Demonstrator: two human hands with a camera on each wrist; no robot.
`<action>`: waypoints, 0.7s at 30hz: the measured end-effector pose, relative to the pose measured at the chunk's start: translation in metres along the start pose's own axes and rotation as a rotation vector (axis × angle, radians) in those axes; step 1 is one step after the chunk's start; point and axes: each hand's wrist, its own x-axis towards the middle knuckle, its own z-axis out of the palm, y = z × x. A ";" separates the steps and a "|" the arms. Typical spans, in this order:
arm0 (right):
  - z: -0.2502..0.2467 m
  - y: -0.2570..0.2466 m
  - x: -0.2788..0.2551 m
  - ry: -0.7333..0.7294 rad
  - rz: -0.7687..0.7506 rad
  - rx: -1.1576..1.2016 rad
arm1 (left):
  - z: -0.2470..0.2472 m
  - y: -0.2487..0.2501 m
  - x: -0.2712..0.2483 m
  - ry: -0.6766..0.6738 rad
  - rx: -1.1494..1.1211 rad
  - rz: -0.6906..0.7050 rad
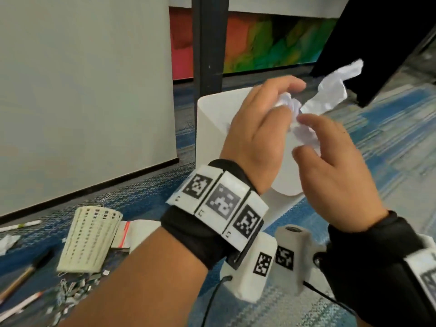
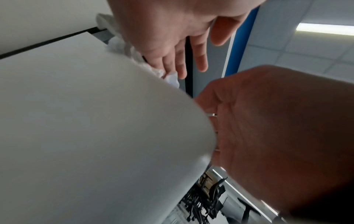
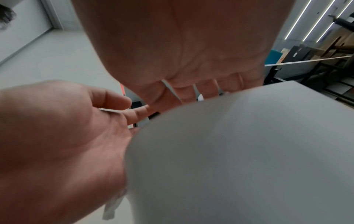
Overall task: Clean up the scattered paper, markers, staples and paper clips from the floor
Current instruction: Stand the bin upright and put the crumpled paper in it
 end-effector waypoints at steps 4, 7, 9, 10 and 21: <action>-0.003 -0.003 0.000 0.047 0.066 0.020 | 0.001 0.002 -0.007 -0.063 0.064 0.119; -0.002 -0.001 -0.003 0.108 0.060 0.051 | -0.002 0.005 -0.009 -0.074 0.013 0.181; -0.001 0.002 -0.003 0.192 0.062 0.098 | -0.005 0.008 -0.012 -0.068 0.009 0.229; 0.000 0.001 -0.004 0.235 0.053 0.131 | -0.008 0.009 -0.015 -0.045 0.013 0.257; 0.073 -0.074 -0.036 0.131 -0.333 0.411 | -0.145 -0.039 -0.099 0.371 0.485 0.002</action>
